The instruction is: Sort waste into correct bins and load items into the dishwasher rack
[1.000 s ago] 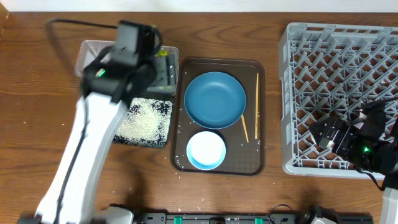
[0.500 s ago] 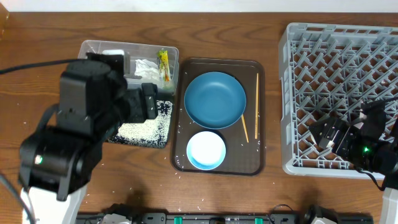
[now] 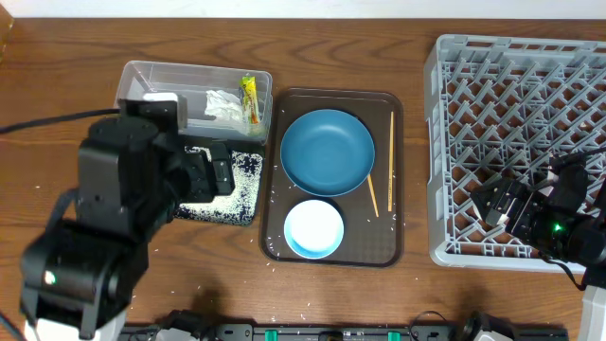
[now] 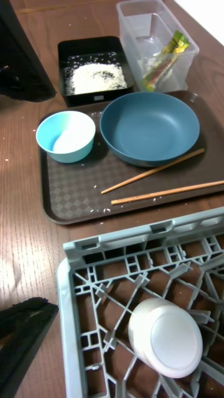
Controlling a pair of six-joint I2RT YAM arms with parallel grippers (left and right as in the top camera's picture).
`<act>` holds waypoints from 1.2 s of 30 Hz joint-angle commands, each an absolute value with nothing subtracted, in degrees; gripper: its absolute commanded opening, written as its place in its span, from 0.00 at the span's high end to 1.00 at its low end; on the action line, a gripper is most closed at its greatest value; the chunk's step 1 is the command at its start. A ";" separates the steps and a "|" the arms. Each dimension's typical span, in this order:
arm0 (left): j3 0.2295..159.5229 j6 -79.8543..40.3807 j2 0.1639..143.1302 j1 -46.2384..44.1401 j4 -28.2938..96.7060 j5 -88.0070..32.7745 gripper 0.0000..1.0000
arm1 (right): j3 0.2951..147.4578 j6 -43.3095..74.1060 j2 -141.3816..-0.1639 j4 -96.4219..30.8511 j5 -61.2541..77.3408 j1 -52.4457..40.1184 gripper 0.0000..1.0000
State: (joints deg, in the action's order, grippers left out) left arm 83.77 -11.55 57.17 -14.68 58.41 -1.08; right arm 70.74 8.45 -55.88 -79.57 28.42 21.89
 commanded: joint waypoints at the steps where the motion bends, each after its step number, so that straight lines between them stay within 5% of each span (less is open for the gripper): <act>1: 75.66 -10.55 51.05 -14.55 52.31 1.10 0.05 | 71.40 7.64 -55.88 -79.55 28.27 21.34 0.01; 12: 43.33 -10.52 27.09 -13.78 32.14 1.15 0.05 | 71.40 7.64 -55.88 -79.55 28.27 21.34 0.01; 24: 19.35 -10.59 3.92 -13.78 23.22 1.08 0.04 | 71.40 7.64 -55.88 -79.55 28.27 21.34 0.01; 36: 1.45 -10.81 0.19 -13.80 6.48 0.38 0.04 | 71.40 7.64 -55.88 -79.55 28.27 21.34 0.01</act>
State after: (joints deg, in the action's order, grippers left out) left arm 4.45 -11.60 0.62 -14.02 9.65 0.32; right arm 70.76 8.45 -55.88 -79.50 28.45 21.89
